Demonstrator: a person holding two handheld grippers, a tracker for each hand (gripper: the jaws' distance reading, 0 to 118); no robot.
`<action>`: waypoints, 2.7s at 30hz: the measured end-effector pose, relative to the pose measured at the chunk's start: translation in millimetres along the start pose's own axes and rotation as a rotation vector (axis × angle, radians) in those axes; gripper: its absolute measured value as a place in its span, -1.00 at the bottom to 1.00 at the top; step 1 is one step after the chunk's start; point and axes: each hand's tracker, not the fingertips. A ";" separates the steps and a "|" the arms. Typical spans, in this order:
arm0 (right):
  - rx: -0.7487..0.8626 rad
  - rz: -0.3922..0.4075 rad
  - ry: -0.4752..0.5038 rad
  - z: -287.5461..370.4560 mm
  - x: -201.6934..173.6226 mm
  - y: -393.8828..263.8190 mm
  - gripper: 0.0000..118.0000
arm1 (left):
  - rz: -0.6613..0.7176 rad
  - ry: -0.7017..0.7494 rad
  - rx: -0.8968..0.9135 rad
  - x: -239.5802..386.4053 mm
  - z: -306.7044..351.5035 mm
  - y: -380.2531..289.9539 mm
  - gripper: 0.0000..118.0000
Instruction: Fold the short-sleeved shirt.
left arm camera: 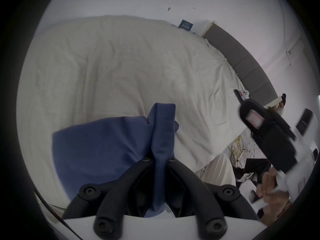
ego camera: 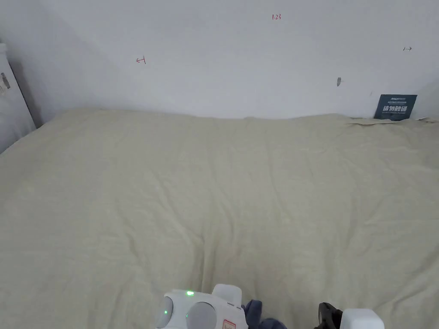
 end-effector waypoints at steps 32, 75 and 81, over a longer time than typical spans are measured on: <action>0.007 -0.003 -0.016 11.8 9.5 -12.4 -0.99 | 0.295 -0.364 0.107 -55.4 -37.6 -31.8 -0.98; -0.143 0.050 0.143 -81.0 -79.3 -92.0 -0.99 | 0.283 -0.438 0.113 -206.9 5.6 -45.7 -0.49; -0.126 0.056 0.147 -76.4 -77.0 -91.5 -0.99 | 0.246 -0.406 0.144 -187.6 12.4 -45.8 -0.69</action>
